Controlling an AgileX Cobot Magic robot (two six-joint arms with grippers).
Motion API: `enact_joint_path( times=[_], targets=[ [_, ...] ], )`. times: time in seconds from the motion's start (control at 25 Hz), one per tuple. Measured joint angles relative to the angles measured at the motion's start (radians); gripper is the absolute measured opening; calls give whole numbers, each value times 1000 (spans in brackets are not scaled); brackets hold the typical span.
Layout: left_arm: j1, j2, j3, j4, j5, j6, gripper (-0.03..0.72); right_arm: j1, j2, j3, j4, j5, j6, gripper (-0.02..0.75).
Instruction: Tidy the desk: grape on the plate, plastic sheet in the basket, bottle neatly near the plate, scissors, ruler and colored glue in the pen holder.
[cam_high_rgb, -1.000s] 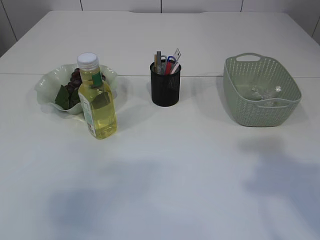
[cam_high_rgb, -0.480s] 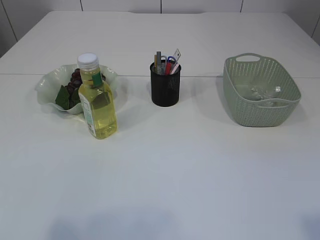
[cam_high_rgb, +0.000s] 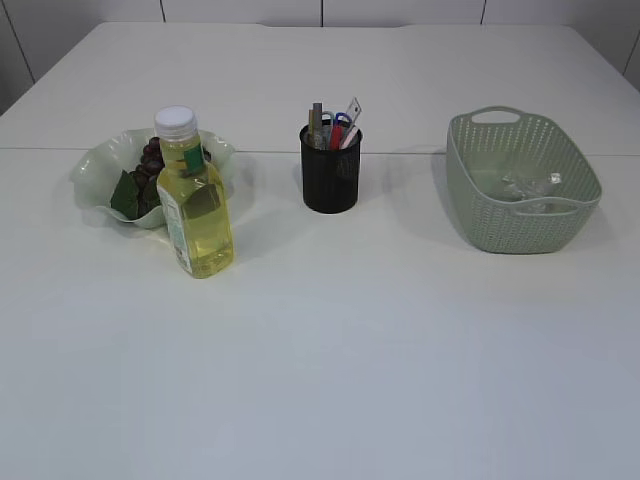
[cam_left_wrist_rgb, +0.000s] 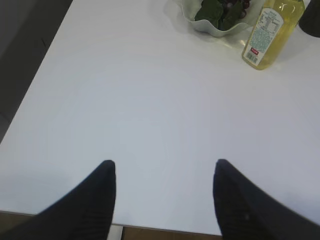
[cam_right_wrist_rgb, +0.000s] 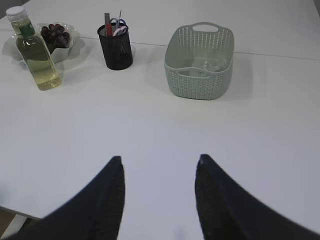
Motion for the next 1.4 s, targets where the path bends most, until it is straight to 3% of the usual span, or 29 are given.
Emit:
enact_joint_path(
  times=[0.28,0.52,1.24,1.4],
  targets=[
    [0,-71,55,-10,16,0,421,0,-27,143,26,2,0,377],
    [0,-71,92,-42,-66,0,399,0,-27,273,26,-103,-2,377],
    [0,-71,121,-68,-132,34,379,-2,-27,284,26,-118,-16,377],
    [1,-71,121,-68,-132,34,360,-84,-27,284,26,-118,-16,377]
  ],
)
